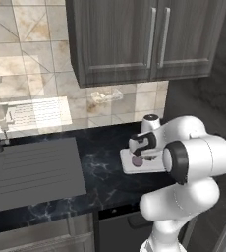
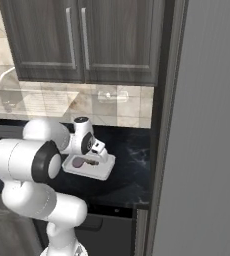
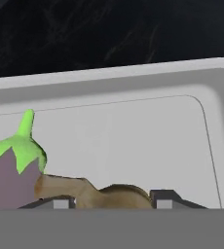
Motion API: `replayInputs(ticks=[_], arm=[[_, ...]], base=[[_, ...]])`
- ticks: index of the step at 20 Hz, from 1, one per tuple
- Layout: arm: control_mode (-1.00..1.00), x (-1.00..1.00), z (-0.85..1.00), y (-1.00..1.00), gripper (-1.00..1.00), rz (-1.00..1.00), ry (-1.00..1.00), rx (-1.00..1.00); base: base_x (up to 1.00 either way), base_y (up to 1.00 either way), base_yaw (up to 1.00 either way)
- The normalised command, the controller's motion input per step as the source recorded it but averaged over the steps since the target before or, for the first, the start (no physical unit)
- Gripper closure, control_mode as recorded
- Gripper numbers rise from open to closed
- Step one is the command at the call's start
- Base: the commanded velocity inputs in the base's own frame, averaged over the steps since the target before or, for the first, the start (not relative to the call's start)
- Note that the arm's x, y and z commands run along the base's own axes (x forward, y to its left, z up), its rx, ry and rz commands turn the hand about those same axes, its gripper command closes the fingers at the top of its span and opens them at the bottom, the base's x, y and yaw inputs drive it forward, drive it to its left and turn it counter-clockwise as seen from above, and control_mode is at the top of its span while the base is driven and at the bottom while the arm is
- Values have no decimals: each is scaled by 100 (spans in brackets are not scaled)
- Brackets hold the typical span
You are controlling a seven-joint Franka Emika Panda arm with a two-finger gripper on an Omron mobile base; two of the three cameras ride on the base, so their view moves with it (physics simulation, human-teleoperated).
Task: Take the garlic and eggplant out of the freezer and place them in the tupperware container on the counter. Then put the tupperware containing the vegetables back in the freezer.
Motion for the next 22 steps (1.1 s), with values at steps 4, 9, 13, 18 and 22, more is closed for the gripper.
replayInputs(ticks=[4, 9, 13, 18, 22], arm=[[-100, -24, 2, 0, -100, 0, -1, 0], [-100, -39, 38, 0, -100, 0, -9, 0], [-100, -36, 56, 0, -100, 0, -11, 0], [-100, -24, 32, -4, -100, 0, -3, 0], [-100, -10, 2, -35, -100, 0, 0, 0]], base=[[0, 0, 0], [0, 0, 0], [0, 0, 0], [0, 0, 0], [0, 0, 0]])
